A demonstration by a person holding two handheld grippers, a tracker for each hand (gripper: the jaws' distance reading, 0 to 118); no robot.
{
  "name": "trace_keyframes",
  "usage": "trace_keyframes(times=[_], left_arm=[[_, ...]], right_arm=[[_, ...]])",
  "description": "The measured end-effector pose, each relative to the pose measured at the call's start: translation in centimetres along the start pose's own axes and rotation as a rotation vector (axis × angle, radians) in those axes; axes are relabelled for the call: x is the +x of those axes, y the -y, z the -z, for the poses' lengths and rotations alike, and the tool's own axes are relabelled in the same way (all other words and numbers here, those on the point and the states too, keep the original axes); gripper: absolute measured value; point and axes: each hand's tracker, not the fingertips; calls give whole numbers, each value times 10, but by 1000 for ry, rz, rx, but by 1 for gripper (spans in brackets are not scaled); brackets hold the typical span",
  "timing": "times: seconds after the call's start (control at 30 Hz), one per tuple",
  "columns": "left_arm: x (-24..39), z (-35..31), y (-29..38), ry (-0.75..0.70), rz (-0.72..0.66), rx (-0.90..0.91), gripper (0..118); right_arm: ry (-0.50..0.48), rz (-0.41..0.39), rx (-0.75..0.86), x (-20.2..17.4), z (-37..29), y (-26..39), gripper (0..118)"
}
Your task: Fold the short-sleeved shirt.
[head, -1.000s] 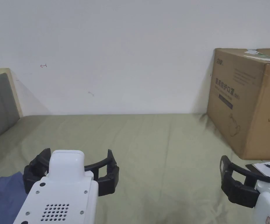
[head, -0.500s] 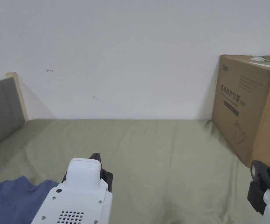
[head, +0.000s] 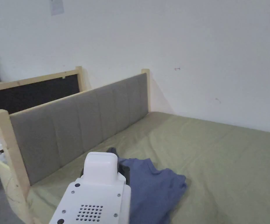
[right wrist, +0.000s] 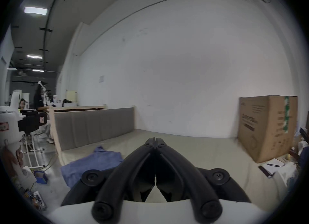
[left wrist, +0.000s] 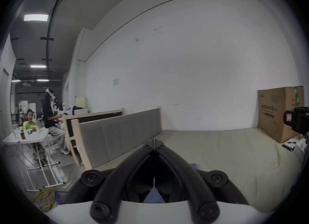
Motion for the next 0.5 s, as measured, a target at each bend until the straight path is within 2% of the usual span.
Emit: trace_keyframes(times=[0.07,0.2,0.4,0.5], left_arm=[[-13,-3,3,-37,-8,-2,0],[-22,2,8,-70,-23,-21,0],[-12,33,8,-71,9,-53,0],[-17,69,-13,-21,-43,-82,0]], right_arm=[[-54,14,5,-16,9,-1,0],[-76,-1,-22,-29,20,-4,0],[-70,-9,-36,-16,40,-4,0],[-58,6,-85,-6,49,-2,0]])
